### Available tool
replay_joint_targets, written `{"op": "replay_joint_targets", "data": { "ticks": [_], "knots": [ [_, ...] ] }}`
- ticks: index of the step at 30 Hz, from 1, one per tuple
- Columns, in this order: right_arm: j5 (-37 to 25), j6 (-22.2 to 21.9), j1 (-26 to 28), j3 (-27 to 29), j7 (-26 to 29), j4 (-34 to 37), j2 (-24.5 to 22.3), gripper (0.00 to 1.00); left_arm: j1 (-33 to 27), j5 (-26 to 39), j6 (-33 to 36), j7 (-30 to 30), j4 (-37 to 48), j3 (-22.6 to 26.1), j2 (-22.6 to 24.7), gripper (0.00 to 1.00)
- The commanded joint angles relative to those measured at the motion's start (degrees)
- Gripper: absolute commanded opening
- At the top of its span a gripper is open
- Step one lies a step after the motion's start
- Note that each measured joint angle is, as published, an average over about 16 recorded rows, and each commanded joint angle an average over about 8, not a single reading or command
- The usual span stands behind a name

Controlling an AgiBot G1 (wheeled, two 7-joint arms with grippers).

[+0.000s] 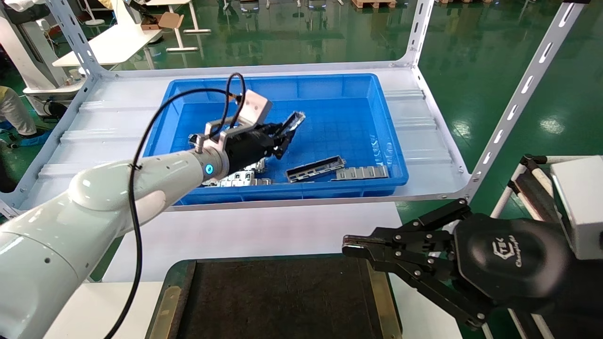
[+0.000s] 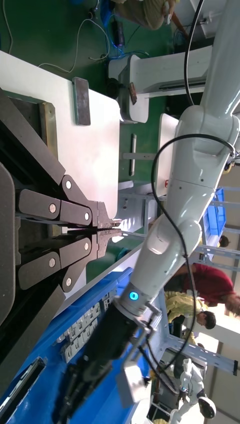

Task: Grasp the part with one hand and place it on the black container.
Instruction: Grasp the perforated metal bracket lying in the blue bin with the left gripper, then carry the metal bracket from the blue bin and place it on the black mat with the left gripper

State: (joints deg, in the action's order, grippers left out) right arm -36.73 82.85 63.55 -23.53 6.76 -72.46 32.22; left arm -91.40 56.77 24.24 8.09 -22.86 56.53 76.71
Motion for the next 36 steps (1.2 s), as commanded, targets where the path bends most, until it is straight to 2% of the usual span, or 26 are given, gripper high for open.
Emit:
{"op": "replay_joint_targets", "data": {
  "ticks": [1, 9, 18, 26, 36],
  "knots": [
    [0.0, 0.0, 0.0, 0.0, 0.0, 0.0, 0.0, 0.0, -0.4, -0.9, 0.3, -0.9, -0.1, -0.6, -0.3, 0.0],
    [0.0, 0.0, 0.0, 0.0, 0.0, 0.0, 0.0, 0.0, -3.4, -5.6, 8.4, -5.9, 0.4, -4.9, -2.9, 0.0],
    [0.0, 0.0, 0.0, 0.0, 0.0, 0.0, 0.0, 0.0, -2.6, -10.2, 21.2, -9.5, -3.4, -8.1, -9.2, 0.0],
    [0.0, 0.0, 0.0, 0.0, 0.0, 0.0, 0.0, 0.0, 0.6, -12.4, 26.9, -7.6, -12.3, -8.8, -15.3, 0.0],
    [0.0, 0.0, 0.0, 0.0, 0.0, 0.0, 0.0, 0.0, 6.8, -14.8, 27.0, -1.7, -30.0, -9.2, -24.1, 0.0]
  ]
}}
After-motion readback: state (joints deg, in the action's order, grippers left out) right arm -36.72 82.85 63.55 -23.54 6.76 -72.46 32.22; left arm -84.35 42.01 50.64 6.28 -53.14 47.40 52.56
